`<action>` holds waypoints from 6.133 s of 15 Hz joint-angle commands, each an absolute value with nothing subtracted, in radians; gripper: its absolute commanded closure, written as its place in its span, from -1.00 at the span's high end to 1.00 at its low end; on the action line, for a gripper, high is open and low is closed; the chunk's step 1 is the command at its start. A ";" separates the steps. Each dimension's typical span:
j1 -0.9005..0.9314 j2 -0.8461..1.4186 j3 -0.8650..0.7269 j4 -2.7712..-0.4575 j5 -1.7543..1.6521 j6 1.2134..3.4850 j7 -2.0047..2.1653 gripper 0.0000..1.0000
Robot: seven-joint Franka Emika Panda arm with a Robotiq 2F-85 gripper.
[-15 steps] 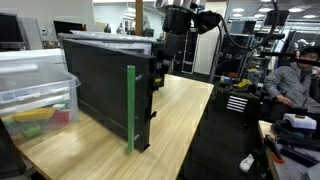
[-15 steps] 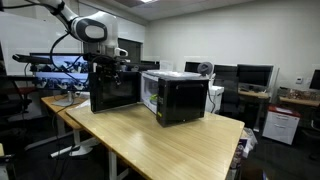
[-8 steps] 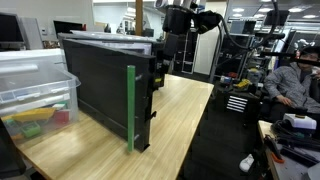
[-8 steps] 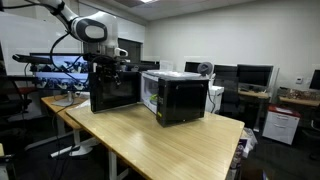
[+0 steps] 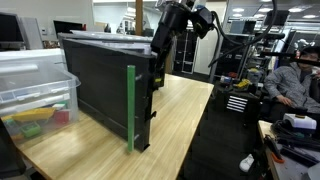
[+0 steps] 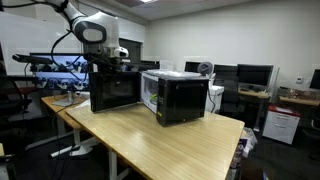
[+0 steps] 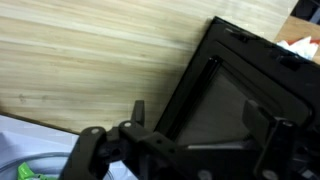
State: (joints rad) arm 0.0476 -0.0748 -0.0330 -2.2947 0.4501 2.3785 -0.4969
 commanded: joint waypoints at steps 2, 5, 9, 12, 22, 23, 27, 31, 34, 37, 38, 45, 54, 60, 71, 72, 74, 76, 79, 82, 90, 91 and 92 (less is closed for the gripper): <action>0.056 -0.065 -0.026 -2.321 0.679 2.504 -0.472 1.00; 0.054 -0.056 -0.019 -2.329 0.827 2.554 -0.473 1.00; 0.047 -0.040 -0.017 -2.346 0.964 2.600 -0.480 1.00; 0.039 -0.026 -0.018 -2.359 1.025 2.637 -0.478 1.00; 0.042 0.077 -0.080 -2.377 0.937 2.815 -0.445 1.00; 0.045 0.087 -0.086 -2.377 0.912 2.829 -0.437 1.00; 0.054 0.134 -0.115 -2.371 0.761 2.895 -0.381 1.00; 0.065 0.174 -0.145 -2.365 0.611 2.949 -0.352 1.00; 0.077 0.191 -0.165 -2.367 0.530 2.980 -0.366 1.00; 0.082 0.202 -0.178 -2.368 0.470 3.009 -0.381 1.00; 0.086 0.206 -0.184 -2.370 0.450 3.025 -0.382 1.00; 0.096 0.207 -0.203 -2.367 0.393 3.037 -0.381 1.00; 0.121 0.291 -0.216 -2.338 0.344 3.197 -0.399 1.00; 0.202 0.398 -0.281 -2.318 0.257 3.463 -0.407 1.00; 0.305 0.417 -0.359 -2.205 0.366 3.457 -0.219 1.00; 0.300 0.424 -0.353 -2.188 0.360 3.457 -0.197 1.00; 0.285 0.433 -0.337 -2.168 0.347 3.457 -0.155 1.00; 0.287 0.443 -0.335 -2.144 0.339 3.457 -0.127 1.00; 0.261 0.461 -0.305 -2.110 0.317 3.457 -0.085 1.00; 0.194 0.490 -0.226 -2.072 0.269 3.457 -0.065 1.00; 0.009 0.598 -0.044 -1.950 0.125 3.456 -0.040 1.00; -0.020 0.610 -0.016 -1.936 0.107 3.456 -0.039 1.00; -0.047 0.623 0.011 -1.924 0.095 3.456 -0.038 1.00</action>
